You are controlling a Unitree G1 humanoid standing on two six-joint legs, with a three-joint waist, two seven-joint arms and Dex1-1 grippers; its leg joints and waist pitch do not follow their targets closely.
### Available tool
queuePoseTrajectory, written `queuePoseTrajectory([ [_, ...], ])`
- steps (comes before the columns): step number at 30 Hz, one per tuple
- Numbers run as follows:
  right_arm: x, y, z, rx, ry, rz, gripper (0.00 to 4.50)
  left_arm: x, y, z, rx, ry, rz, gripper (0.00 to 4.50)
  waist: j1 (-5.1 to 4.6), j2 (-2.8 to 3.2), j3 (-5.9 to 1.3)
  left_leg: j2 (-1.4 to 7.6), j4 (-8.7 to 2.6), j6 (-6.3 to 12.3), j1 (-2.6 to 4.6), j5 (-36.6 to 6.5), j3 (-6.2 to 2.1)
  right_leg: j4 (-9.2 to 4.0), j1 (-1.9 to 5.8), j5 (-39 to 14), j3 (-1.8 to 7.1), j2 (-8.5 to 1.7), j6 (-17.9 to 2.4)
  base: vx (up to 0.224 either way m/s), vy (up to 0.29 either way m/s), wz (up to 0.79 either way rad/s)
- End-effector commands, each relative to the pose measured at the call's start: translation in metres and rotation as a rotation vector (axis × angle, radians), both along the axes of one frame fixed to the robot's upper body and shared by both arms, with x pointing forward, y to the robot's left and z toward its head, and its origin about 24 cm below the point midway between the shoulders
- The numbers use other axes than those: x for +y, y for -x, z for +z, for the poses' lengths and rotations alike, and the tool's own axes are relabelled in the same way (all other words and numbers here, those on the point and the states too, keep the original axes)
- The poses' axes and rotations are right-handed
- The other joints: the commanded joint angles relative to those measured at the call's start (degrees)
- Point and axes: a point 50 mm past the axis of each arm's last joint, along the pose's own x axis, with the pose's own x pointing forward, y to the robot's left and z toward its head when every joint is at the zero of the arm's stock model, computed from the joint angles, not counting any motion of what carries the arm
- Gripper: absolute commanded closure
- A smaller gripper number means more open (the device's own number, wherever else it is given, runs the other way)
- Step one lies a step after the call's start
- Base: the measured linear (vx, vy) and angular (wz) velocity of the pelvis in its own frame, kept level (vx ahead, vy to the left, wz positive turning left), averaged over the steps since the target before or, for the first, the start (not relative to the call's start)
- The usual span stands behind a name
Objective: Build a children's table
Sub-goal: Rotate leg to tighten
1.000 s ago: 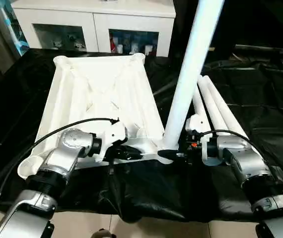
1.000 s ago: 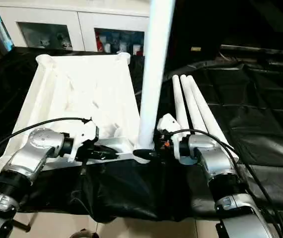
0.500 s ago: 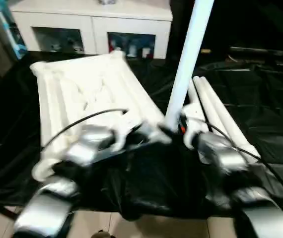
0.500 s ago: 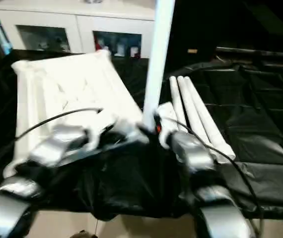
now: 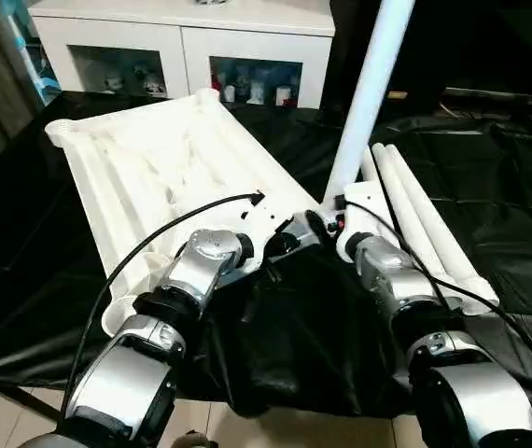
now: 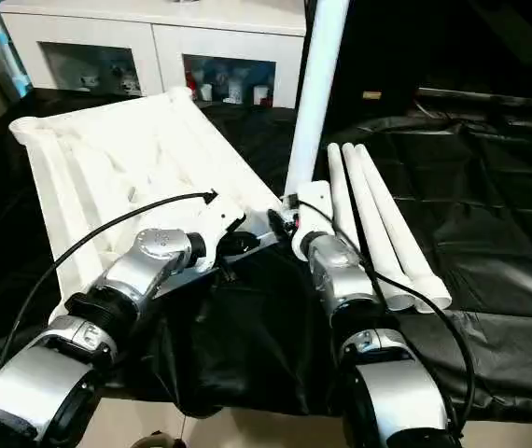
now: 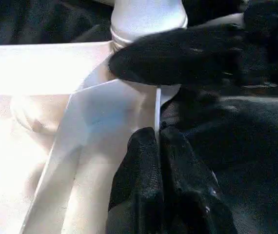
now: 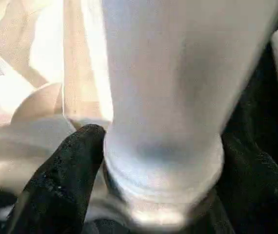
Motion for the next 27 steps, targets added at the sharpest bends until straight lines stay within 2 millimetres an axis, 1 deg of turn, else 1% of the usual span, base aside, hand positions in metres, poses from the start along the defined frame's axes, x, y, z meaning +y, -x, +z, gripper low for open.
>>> queuePoseTrajectory([
  [1,0.011,0.004,0.003,-0.019,-0.013,0.079,1.01,-0.020,-0.009,0.033,-0.135,0.143,0.010,4.22,-0.01,-0.50,-3.72,1.92,-3.42,2.62,0.83,-8.2,-1.20,-4.51,2.61,-2.1,3.10,-5.19,-10.9,0.000,0.000,0.00],
  [2,0.005,0.006,0.007,-0.043,-0.011,0.089,1.01,-0.019,-0.011,0.036,-0.134,0.167,0.026,4.06,0.11,-0.63,-4.02,1.91,-3.22,3.16,0.71,-6.5,-1.25,-4.03,2.96,0.8,3.11,-5.17,-11.0,0.000,0.000,0.00],
  [3,0.000,0.008,0.009,-0.058,-0.010,0.098,1.01,-0.018,-0.012,0.039,-0.142,0.180,0.039,4.06,0.17,-0.64,-4.15,1.90,-3.04,3.62,0.67,-5.6,-1.21,-3.77,2.91,2.8,3.12,-5.19,-11.3,0.000,0.000,0.00],
  [4,-0.007,0.012,0.012,-0.077,-0.001,0.112,1.01,-0.015,-0.015,0.042,-0.164,0.189,0.064,3.89,0.25,-0.79,-4.26,1.81,-2.89,4.61,0.37,-3.6,-1.26,-3.44,3.21,6.9,3.06,-4.99,-11.7,0.000,0.000,0.00],
  [5,-0.011,0.017,0.014,-0.088,0.013,0.125,1.01,-0.012,-0.017,0.044,-0.172,0.197,0.093,3.82,0.45,-0.81,-4.42,1.91,-2.66,5.18,0.55,-2.9,-1.22,-3.18,3.01,9.2,3.06,-4.99,-11.8,0.000,0.000,0.00],
  [6,-0.015,0.024,0.014,-0.085,0.028,0.146,1.01,-0.004,-0.021,0.048,-0.209,0.202,0.148,3.75,0.31,-1.06,-4.68,1.84,-2.44,6.52,0.24,-0.2,-1.43,-2.47,3.28,14.4,2.92,-4.81,-12.1,0.000,0.000,0.00],
  [7,-0.016,0.024,0.013,-0.083,0.028,0.147,1.01,-0.004,-0.021,0.049,-0.214,0.202,0.153,3.68,0.23,-1.57,-4.66,1.62,-2.20,7.84,-0.17,1.1,-1.39,-2.23,3.44,17.6,2.83,-4.86,-12.0,0.000,0.000,0.00],
  [8,-0.017,0.029,0.012,-0.072,0.033,0.164,1.01,0.003,-0.024,0.053,-0.243,0.213,0.192,3.68,0.02,-1.68,-4.54,1.40,-2.12,8.40,-0.34,0.8,-1.29,-2.40,3.35,17.3,2.68,-4.84,-12.1,0.000,0.000,0.00],
  [9,-0.016,0.032,0.010,-0.066,0.038,0.187,1.01,0.010,-0.026,0.059,-0.260,0.239,0.224,3.46,0.02,-1.61,-4.46,1.42,-2.09,8.41,-0.24,0.3,-1.25,-2.47,3.25,16.3,2.66,-4.86,-12.3,0.000,0.000,0.00],
  [10,-0.014,0.034,0.009,-0.062,0.038,0.198,1.01,0.015,-0.027,0.062,-0.275,0.247,0.241,3.46,-0.18,-1.44,-4.33,1.46,-2.13,8.37,-0.22,-0.9,-1.19,-2.71,3.07,13.8,2.69,-4.89,-12.5,0.000,0.000,0.00],
  [11,-0.012,0.035,0.007,-0.054,0.037,0.212,1.01,0.022,-0.028,0.066,-0.299,0.254,0.272,3.37,-0.28,-1.09,-4.34,1.53,-2.16,8.11,-0.11,-1.6,-1.22,-2.79,2.94,12.3,2.67,-4.92,-12.8,0.000,0.000,0.00],
  [12,-0.008,0.035,0.004,-0.043,0.042,0.223,1.01,0.033,-0.030,0.071,-0.323,0.254,0.315,3.32,-0.57,-0.92,-4.22,1.74,-2.29,7.34,-0.02,-2.9,-1.23,-3.04,2.74,9.3,2.69,-4.88,-13.0,0.000,0.000,0.00],
  [13,-0.005,0.036,0.001,-0.022,0.056,0.238,1.01,0.050,-0.034,0.078,-0.369,0.238,0.395,3.18,-0.84,-0.84,-4.09,1.94,-2.46,6.47,0.20,-4.3,-1.23,-3.26,2.53,6.8,2.72,-4.81,-13.2,0.000,0.000,0.00],
  [14,-0.001,0.037,-0.002,0.010,0.072,0.257,1.01,0.072,-0.036,0.084,-0.421,0.213,0.497,3.07,-1.12,-0.59,-3.99,2.04,-2.65,5.46,0.17,-4.9,-1.38,-3.27,2.53,5.6,2.74,-4.67,-13.1,0.000,0.000,0.00],
  [15,0.001,0.037,-0.003,0.020,0.081,0.265,1.01,0.084,-0.037,0.086,-0.435,0.187,0.546,2.98,-1.15,-0.53,-4.00,2.07,-2.70,4.90,0.23,-5.3,-1.42,-3.25,2.55,5.1,2.71,-4.65,-12.9,0.000,0.000,0.00],
  [16,0.001,0.037,-0.003,0.020,0.081,0.265,1.01,0.084,-0.037,0.086,-0.435,0.187,0.546,2.91,-1.42,-0.50,-3.88,2.02,-2.82,3.99,0.30,-5.8,-1.43,-3.34,2.53,4.2,2.76,-4.60,-12.4,0.000,0.000,0.00],
  [17,0.004,0.036,-0.003,0.038,0.091,0.271,1.01,0.120,-0.036,0.087,-0.486,0.071,0.667,2.84,-1.42,-0.47,-3.90,2.13,-2.85,3.24,0.49,-6.4,-1.48,-3.26,2.39,3.5,2.84,-4.58,-11.8,0.000,0.000,0.00],
  [18,0.006,0.036,-0.003,0.044,0.094,0.274,1.01,0.137,-0.035,0.088,-0.510,0.014,0.722,2.84,-1.54,-0.46,-3.87,2.01,-2.85,3.01,0.35,-6.1,-1.51,-3.19,2.49,3.4,2.86,-4.54,-11.4,0.000,0.000,0.00],
  [19,0.007,0.034,-0.002,0.046,0.098,0.277,1.01,0.154,-0.031,0.089,-0.522,-0.038,0.785,2.84,-1.63,-0.69,-3.96,2.19,-2.93,2.34,0.59,-6.1,-1.47,-3.14,2.34,3.2,2.86,-4.55,-10.9,0.000,0.000,0.00],
  [20,0.008,0.033,-0.002,0.058,0.096,0.282,1.01,0.173,-0.027,0.089,-0.528,-0.085,0.854,2.84,-1.63,-0.31,-3.85,2.09,-2.94,1.91,0.65,-5.8,-1.42,-3.18,2.15,3.0,2.91,-4.57,-10.9,0.000,0.000,0.00],
  [21,0.009,0.031,-0.002,0.063,0.103,0.287,1.01,0.190,-0.022,0.089,-0.532,-0.133,0.909,2.84,-1.59,-0.14,-3.93,2.19,-2.89,1.49,0.73,-5.9,-1.44,-3.01,2.09,3.2,2.93,-4.64,-11.0,0.000,0.000,0.00],
  [22,0.010,0.030,-0.001,0.063,0.113,0.291,1.01,0.203,-0.018,0.089,-0.533,-0.173,0.946,2.84,-1.68,-0.76,-3.80,2.08,-3.03,1.22,0.61,-6.1,-1.39,-3.05,2.08,2.5,2.91,-4.59,-11.2,0.000,0.000,0.00],
  [23,0.010,0.028,-0.002,0.069,0.120,0.294,1.01,0.219,-0.011,0.087,-0.526,-0.220,0.988,2.84,-1.58,-0.60,-3.77,2.12,-3.06,0.63,0.66,-6.7,-1.36,-3.12,1.88,1.3,2.98,-4.74,-11.1,0.000,0.000,0.00],
  [24,0.010,0.028,-0.002,0.069,0.120,0.294,1.01,0.219,-0.011,0.087,-0.526,-0.220,0.988,2.84,-1.54,-0.42,-3.72,2.12,-3.14,0.30,0.69,-6.9,-1.41,-3.13,1.83,0.8,3.00,-4.72,-11.0,0.000,0.000,0.00],
  [25,0.011,0.028,-0.003,0.078,0.125,0.298,1.01,0.229,-0.006,0.084,-0.518,-0.254,1.012,2.84,-1.31,-0.46,-3.71,2.21,-3.15,-0.27,1.06,-7.4,-1.29,-3.30,1.57,1.1,3.08,-4.65,-10.9,0.000,0.000,0.00],
  [26,0.012,0.027,-0.003,0.082,0.136,0.302,1.01,0.238,0.000,0.076,-0.477,-0.292,1.000,2.84,-1.17,-0.71,-3.71,2.18,-3.27,-0.72,1.02,-7.5,-1.31,-3.15,1.59,1.8,3.04,-4.54,-10.9,0.000,0.000,0.00],
  [27,0.013,0.026,-0.004,0.087,0.141,0.307,1.01,0.242,0.006,0.065,-0.424,-0.319,0.968,2.84,-1.07,-0.57,-3.75,2.25,-3.30,-1.06,1.02,-7.6,-1.45,-2.97,1.54,1.9,3.01,-4.70,-11.0,0.000,0.000,0.00],
])
